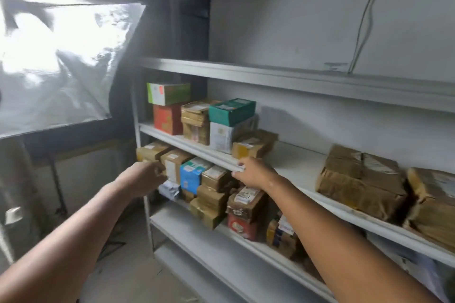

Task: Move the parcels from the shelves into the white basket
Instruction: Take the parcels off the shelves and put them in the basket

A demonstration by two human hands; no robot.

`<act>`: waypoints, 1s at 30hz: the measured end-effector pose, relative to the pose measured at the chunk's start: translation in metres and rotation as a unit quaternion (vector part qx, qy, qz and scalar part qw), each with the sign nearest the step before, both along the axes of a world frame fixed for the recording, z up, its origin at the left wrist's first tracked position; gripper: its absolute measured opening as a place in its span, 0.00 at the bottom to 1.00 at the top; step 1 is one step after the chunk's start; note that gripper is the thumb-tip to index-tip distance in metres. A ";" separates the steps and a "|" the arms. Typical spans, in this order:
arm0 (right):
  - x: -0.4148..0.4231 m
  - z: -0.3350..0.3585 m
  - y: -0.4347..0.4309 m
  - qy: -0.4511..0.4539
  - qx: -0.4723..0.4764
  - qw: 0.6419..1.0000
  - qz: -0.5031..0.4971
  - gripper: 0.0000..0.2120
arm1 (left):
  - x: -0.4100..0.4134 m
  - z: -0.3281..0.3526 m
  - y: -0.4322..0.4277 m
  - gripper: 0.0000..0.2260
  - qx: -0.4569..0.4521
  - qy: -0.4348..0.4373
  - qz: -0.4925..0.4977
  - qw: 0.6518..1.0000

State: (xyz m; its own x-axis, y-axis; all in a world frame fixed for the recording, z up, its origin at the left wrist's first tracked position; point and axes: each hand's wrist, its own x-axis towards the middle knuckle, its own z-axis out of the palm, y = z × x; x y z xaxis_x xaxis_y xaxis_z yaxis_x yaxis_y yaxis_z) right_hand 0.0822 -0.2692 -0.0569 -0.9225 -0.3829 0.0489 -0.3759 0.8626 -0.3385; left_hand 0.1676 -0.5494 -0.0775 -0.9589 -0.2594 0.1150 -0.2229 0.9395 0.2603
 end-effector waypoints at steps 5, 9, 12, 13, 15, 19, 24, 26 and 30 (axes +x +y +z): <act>-0.035 -0.004 0.063 0.008 -0.026 0.998 -0.049 0.22 | -0.056 0.001 0.064 0.16 0.004 0.026 -0.051 0.998; -0.064 -0.012 0.087 -0.006 -0.066 0.995 -0.081 0.23 | -0.094 -0.004 0.091 0.16 0.011 0.025 -0.076 0.997; -0.093 -0.019 0.087 -0.012 -0.085 0.991 -0.103 0.23 | -0.131 -0.010 0.098 0.16 0.039 0.019 -0.090 0.995; -0.103 -0.022 0.085 -0.012 -0.093 0.989 -0.111 0.23 | -0.145 -0.012 0.099 0.16 0.044 0.016 -0.095 0.994; -0.126 -0.029 0.077 -0.011 -0.111 0.985 -0.128 0.23 | -0.174 -0.020 0.099 0.17 0.063 0.020 -0.101 0.993; -0.178 -0.046 0.050 -0.022 -0.147 0.974 -0.169 0.23 | -0.243 -0.043 0.094 0.18 0.123 0.027 -0.123 0.984; -0.231 -0.061 0.021 -0.038 -0.204 0.954 -0.218 0.25 | -0.302 -0.069 0.095 0.19 0.194 0.045 -0.148 0.969; -0.250 -0.066 0.012 -0.052 -0.240 0.938 -0.245 0.28 | -0.319 -0.077 0.098 0.15 0.213 0.063 -0.166 0.961; -0.276 -0.078 0.000 -0.075 -0.307 0.905 -0.285 0.23 | -0.344 -0.085 0.106 0.10 0.223 0.079 -0.171 0.956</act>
State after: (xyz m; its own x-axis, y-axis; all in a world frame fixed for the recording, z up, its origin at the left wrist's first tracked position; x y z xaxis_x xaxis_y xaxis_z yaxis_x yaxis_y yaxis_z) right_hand -0.1940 -0.2691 -0.1352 -0.9755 0.2140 -0.0519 0.1613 0.5339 -0.8300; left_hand -0.1764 -0.4435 -0.1625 -0.9762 0.0091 0.2168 0.1530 0.7375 0.6578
